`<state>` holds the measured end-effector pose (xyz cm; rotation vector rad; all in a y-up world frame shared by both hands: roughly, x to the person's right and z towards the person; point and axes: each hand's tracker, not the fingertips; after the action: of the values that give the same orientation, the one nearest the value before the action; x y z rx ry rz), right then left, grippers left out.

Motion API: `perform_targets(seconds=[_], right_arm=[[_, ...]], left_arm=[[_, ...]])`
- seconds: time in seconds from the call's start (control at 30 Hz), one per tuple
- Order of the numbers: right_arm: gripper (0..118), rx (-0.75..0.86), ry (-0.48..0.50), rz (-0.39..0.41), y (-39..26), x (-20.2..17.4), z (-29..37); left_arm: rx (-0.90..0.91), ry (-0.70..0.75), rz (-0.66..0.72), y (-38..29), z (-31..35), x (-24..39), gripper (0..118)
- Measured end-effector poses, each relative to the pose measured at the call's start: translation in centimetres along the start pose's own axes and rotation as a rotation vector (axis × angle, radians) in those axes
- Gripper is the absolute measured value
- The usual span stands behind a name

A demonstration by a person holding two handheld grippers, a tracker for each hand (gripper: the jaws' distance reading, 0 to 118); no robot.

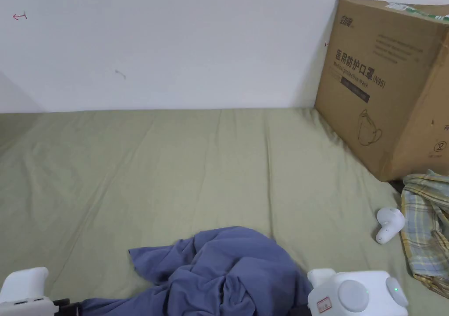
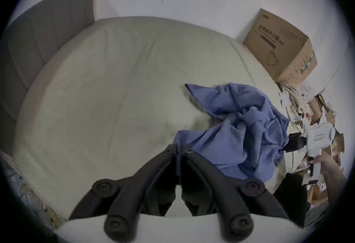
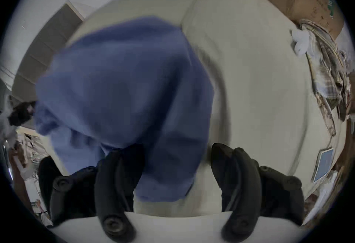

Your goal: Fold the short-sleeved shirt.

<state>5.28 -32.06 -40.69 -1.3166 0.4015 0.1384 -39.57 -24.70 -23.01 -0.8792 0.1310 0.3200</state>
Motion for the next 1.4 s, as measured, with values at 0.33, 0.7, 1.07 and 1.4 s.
perform_targets(seconds=[0.33, 0.7, 1.07, 1.4], right_arm=[[4, 0.259, 0.055, 0.015, -1.7, 2.5, 8.6], [4, 0.622, -0.029, 0.038, 3.6, 5.6, 26.0], [4, 0.774, -0.11, 0.003, 12.3, 5.0, 35.4], [4, 0.906, -0.143, -0.101, 21.6, 5.6, 36.6]], left_arm=[[0.122, -0.001, 0.025, 1.6, 4.4, 0.0, 2], [0.332, 0.03, 0.017, 12.1, 14.3, -1.6, 2], [0.45, 0.124, -0.049, 21.8, 18.8, -0.6, 2], [0.576, 0.165, -0.002, 29.0, 14.6, -1.7, 2]])
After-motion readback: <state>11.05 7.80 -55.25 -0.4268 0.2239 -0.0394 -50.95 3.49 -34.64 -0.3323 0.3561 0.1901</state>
